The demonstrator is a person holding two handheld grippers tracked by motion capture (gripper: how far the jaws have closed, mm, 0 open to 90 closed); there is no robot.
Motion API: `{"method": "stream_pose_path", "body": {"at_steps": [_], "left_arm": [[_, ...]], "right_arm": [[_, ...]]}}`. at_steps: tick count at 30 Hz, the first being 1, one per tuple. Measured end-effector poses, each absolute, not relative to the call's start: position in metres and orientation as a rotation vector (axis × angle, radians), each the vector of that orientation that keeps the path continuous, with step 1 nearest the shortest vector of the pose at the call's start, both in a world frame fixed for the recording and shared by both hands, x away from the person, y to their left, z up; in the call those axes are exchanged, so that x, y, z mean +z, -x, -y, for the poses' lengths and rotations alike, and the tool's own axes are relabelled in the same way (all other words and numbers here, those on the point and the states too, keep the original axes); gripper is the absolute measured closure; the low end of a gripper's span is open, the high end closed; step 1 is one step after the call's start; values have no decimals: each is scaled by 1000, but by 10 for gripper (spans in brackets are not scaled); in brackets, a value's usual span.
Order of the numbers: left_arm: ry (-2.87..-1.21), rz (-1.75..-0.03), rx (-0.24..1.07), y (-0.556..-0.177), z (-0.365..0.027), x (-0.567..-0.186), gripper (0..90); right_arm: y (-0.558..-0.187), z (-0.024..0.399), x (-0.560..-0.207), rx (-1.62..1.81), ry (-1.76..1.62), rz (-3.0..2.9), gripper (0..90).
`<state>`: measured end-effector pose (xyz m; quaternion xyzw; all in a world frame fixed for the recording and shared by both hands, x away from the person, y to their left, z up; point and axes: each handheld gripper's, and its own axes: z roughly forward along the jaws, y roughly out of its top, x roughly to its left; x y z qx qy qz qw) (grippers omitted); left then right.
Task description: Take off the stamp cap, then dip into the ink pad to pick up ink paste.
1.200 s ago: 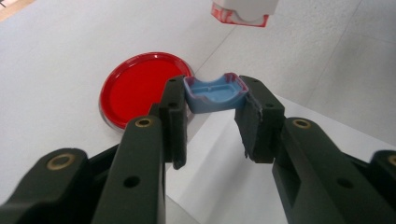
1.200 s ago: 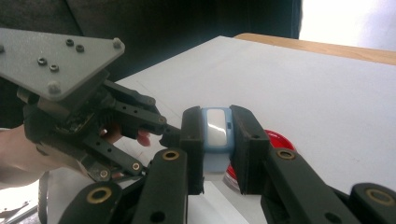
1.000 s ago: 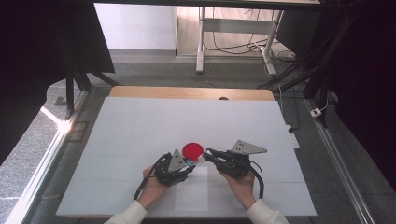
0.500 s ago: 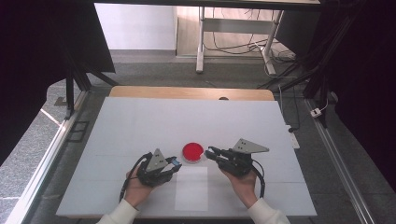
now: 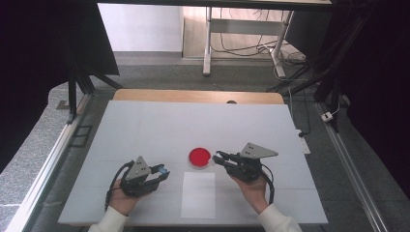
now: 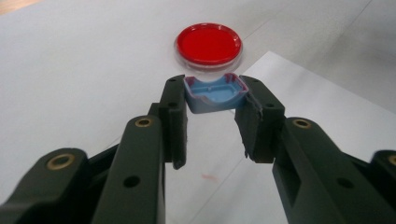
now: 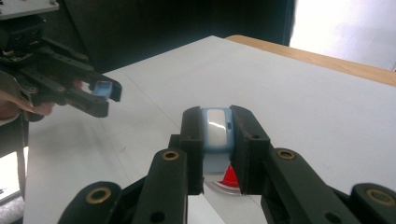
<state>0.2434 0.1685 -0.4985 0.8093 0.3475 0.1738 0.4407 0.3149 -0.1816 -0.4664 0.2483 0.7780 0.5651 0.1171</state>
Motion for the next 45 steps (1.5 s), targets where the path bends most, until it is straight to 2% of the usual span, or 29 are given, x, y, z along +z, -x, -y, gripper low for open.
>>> {"method": "stream_pose_path", "body": {"at_steps": [13, 31, 45], "left_arm": [[-1970, -954, 441, -222, -205, -506, 644], [-1948, -968, 452, -224, -208, -507, 644], [-1954, -955, 441, -227, -206, -507, 644]], "right_arm": [[-318, 185, -464, 1619, -711, -2268, 749], [-328, 181, -449, 1589, -681, -2267, 749], [-348, 168, -451, 1507, -772, -2332, 748]]}}
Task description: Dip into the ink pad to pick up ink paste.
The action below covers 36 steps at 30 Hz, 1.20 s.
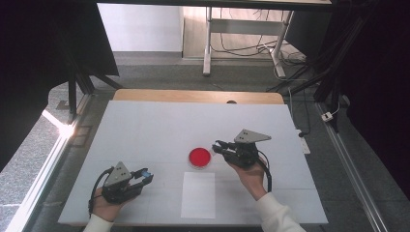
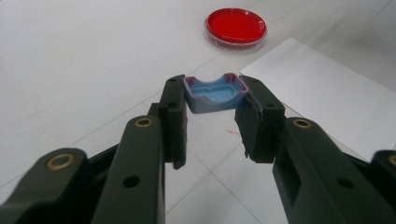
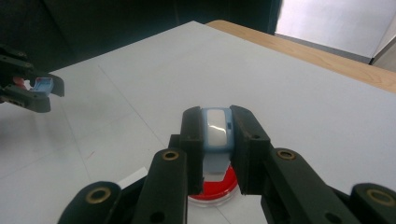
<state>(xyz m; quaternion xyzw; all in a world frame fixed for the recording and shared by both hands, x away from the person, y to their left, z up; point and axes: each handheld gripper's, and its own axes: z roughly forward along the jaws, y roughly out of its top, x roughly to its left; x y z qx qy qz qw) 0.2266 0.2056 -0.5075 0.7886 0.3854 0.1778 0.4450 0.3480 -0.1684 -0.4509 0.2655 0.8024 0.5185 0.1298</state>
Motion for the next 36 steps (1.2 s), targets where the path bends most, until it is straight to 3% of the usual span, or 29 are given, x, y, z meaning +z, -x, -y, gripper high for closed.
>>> {"method": "stream_pose_path", "body": {"at_steps": [36], "left_arm": [[-1996, -948, 429, -232, -201, -512, 643]], "right_arm": [[-381, 117, -482, 1297, -731, -2497, 748]]}}
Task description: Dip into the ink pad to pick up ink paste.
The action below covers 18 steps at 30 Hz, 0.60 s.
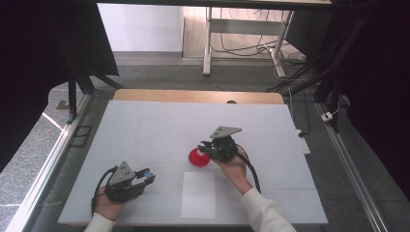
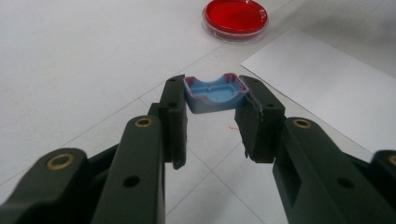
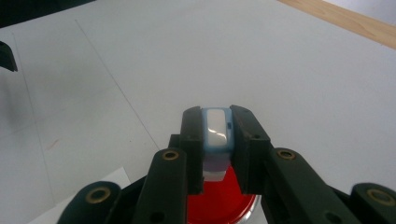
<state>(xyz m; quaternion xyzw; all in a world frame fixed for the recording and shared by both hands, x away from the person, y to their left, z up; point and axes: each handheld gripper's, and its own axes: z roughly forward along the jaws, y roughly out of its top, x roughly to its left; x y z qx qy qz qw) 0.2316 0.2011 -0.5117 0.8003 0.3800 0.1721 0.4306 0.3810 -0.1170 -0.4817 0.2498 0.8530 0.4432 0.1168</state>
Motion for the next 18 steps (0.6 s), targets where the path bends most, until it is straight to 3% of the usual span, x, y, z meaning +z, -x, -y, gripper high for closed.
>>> {"method": "stream_pose_path", "body": {"at_steps": [18], "left_arm": [[-2004, -948, 424, -232, -202, -513, 643]], "right_arm": [[-383, 113, -491, 1233, -733, -2532, 748]]}}
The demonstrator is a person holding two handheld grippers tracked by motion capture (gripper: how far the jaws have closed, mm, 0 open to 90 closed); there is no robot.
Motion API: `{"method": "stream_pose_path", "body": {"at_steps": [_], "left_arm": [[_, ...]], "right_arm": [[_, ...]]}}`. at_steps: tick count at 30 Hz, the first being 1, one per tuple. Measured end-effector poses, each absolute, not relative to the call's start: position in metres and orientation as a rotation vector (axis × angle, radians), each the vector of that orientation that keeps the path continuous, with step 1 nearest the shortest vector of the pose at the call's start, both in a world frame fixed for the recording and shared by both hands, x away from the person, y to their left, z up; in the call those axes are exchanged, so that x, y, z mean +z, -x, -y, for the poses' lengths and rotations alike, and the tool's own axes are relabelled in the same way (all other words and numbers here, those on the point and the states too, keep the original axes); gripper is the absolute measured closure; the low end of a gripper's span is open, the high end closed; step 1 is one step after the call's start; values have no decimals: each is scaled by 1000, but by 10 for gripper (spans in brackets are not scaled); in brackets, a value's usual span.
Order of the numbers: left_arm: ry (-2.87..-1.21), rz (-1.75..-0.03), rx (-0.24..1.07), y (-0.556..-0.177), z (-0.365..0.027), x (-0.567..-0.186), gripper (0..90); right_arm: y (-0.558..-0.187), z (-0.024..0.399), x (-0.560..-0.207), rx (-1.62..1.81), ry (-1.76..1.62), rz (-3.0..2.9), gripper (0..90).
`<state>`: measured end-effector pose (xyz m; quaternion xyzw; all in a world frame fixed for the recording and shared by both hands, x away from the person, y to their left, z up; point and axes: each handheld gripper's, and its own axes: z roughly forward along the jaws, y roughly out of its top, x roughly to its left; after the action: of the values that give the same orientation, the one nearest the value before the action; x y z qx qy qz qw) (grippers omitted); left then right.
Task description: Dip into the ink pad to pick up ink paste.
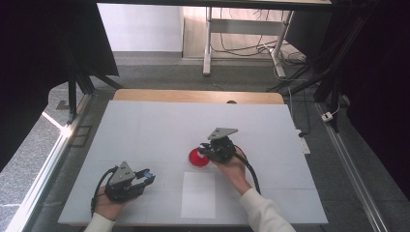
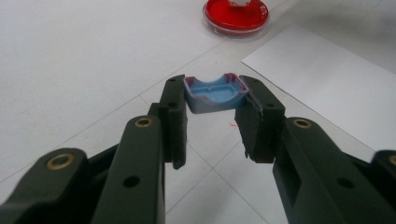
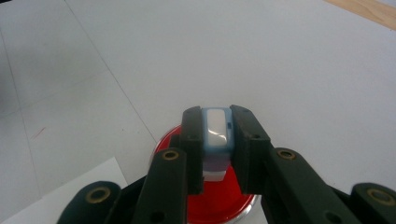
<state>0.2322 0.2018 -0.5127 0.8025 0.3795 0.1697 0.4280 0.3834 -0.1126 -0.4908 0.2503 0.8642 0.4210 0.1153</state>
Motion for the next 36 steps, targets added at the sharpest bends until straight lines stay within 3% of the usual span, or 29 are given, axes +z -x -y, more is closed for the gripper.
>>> {"method": "stream_pose_path", "body": {"at_steps": [36], "left_arm": [[-2011, -943, 420, -232, -202, -513, 643]], "right_arm": [[-384, 111, -497, 1223, -735, -2545, 747]]}}
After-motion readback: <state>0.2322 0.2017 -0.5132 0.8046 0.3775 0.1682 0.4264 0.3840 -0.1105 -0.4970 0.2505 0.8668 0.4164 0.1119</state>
